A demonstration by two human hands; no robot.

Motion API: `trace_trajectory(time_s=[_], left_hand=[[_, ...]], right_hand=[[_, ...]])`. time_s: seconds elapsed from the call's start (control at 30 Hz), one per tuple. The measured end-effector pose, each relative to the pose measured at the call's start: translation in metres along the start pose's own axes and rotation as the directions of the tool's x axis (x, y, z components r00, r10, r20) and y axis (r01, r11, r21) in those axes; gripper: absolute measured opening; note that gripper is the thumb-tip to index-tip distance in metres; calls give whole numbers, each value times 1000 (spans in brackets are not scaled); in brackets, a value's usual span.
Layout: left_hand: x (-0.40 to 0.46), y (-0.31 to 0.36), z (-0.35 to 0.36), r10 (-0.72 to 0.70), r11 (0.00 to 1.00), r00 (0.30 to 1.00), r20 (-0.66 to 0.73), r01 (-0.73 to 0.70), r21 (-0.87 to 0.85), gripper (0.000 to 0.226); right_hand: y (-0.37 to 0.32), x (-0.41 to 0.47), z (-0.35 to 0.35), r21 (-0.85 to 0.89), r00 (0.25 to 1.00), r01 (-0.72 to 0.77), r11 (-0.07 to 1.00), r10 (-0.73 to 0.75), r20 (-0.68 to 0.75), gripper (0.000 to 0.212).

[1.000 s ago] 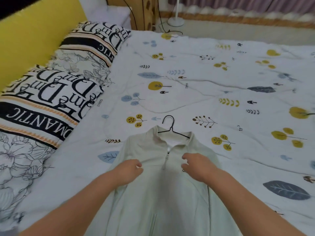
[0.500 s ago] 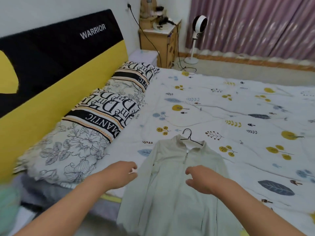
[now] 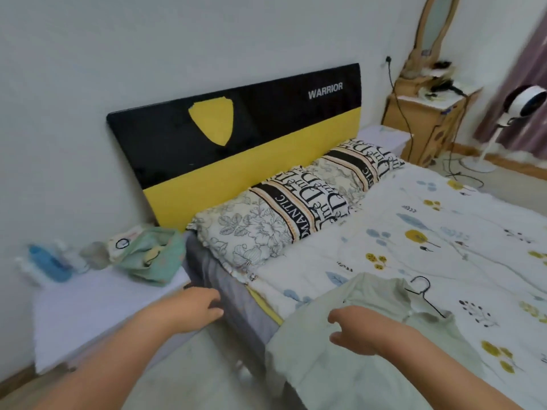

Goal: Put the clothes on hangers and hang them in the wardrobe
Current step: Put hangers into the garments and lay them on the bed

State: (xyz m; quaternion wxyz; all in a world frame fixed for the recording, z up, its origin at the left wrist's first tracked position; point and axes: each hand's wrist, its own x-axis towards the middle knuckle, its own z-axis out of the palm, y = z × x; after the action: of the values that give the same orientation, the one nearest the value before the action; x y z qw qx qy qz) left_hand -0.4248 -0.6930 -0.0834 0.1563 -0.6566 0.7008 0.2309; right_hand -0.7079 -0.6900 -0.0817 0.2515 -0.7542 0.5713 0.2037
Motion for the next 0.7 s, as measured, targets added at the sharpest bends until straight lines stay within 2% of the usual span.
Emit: trace_trajectory(time_s=[0.23, 0.37, 0.5, 0.7], left_hand=[[-70, -17, 46, -201, 961, 980, 4, 198, -193, 46], [-118, -39, 77, -315, 904, 949, 27, 308, -297, 45], [-173, -73, 104, -437, 819, 898, 48, 419, -391, 45], [-269, -138, 147, -581, 679, 809, 89, 542, -496, 48]], right_hand=[[-47, 8, -6, -193, 974, 223, 955, -224, 20, 44], [-100, 6, 0, -281, 938, 345, 896, -342, 62, 42], [-169, -4, 13, -355, 867, 491, 795, -485, 113, 33], [-289, -32, 56, -388, 762, 638, 665, -620, 189, 44]])
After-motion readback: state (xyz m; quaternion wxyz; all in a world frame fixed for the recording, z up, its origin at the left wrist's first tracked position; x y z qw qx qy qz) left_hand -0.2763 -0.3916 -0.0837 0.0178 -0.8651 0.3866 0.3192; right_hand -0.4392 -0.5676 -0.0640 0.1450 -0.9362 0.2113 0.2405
